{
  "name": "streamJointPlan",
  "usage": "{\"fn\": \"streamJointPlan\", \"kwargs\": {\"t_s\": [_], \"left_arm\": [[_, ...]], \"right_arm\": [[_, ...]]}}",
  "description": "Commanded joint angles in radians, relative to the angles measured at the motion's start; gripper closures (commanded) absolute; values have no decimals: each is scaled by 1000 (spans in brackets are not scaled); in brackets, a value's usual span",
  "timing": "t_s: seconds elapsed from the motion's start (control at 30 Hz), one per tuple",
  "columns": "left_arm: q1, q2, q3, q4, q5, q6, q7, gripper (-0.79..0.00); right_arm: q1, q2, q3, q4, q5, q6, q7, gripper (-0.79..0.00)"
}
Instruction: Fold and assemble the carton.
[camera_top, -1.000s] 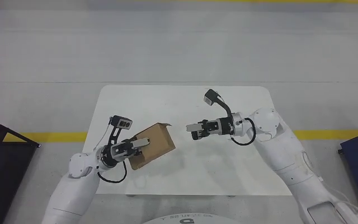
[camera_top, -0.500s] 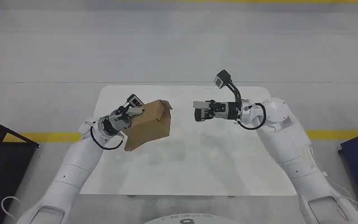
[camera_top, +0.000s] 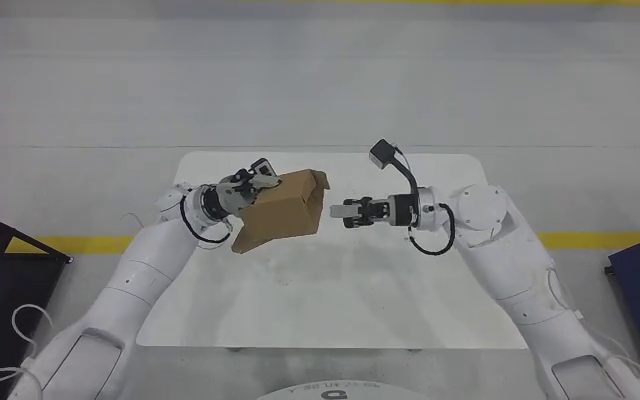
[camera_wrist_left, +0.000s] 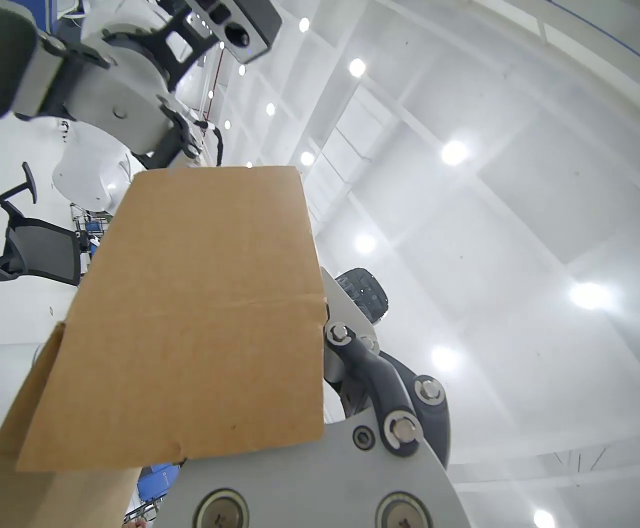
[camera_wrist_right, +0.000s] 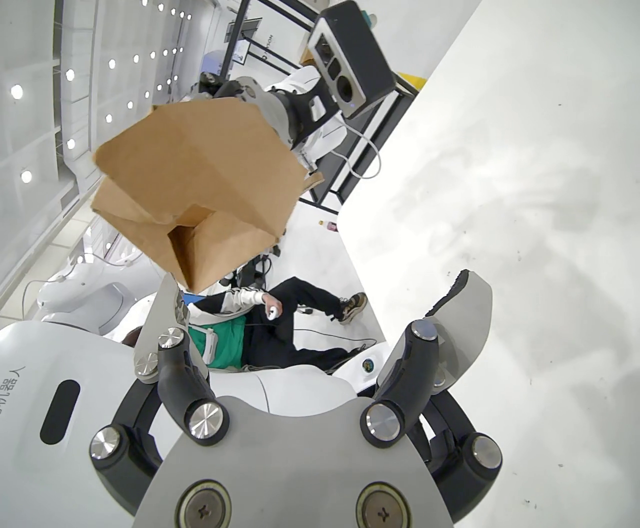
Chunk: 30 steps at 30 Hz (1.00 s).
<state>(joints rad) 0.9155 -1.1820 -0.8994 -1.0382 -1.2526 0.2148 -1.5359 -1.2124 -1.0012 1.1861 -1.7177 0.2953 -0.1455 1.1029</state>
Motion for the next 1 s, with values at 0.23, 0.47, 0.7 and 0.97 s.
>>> {"fn": "streamJointPlan", "kwargs": {"t_s": [0.23,0.47,0.7,0.97], "left_arm": [[-33,-8,67,18,-13,-51,0,0],[-33,1,81,-6,-23,-81,0,0],[-25,10,97,-24,-30,-101,0,0],[-23,15,107,-15,-60,-125,0,0]], "right_arm": [[4,-4,-32,-19,-80,78,-81,-785],[33,-10,-78,-23,-140,161,-106,-785],[58,-20,-109,-12,-138,199,-146,-785],[56,-25,-89,16,-49,139,-157,-785]]}}
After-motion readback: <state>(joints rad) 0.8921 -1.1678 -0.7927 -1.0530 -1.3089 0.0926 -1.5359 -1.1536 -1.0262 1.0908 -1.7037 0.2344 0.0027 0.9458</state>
